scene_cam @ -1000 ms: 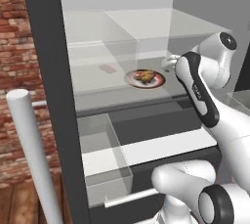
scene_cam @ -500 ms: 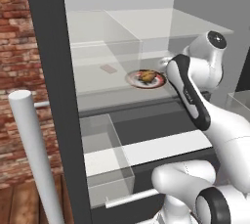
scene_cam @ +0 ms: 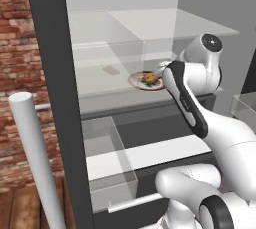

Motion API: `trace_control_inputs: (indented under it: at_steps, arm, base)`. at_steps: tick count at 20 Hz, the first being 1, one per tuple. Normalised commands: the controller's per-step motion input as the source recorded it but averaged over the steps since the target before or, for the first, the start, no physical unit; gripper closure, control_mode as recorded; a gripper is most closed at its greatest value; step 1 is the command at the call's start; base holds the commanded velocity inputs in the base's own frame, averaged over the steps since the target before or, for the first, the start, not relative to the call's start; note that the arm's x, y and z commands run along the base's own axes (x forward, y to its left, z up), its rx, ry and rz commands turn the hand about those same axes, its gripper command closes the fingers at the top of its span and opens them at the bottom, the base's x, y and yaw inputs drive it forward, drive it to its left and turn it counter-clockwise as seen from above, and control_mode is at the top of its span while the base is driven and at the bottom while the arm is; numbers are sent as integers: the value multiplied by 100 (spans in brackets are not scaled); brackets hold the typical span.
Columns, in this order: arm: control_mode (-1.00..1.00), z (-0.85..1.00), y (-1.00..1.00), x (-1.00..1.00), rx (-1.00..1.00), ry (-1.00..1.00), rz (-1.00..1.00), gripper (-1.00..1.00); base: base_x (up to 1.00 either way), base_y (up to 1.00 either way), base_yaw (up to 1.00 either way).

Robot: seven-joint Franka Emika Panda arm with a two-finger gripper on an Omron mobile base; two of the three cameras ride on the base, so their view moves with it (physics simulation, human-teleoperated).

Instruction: Retrieve the chicken drumstick from the fridge and place it on the saucepan with marinade on the stove.

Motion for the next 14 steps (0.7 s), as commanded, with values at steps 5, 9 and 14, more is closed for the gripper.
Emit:
trace_control_inputs:
  at_steps: [5,9,14]
  arm:
    - [-100,0,5,0,15,0,-25,-100]
    - [-100,0,3,0,16,0,-28,-100]
    - [-100,0,0,0,11,0,-7,-100]
  base:
    - [0,0,0]
    - [0,0,0]
    - [0,0,0]
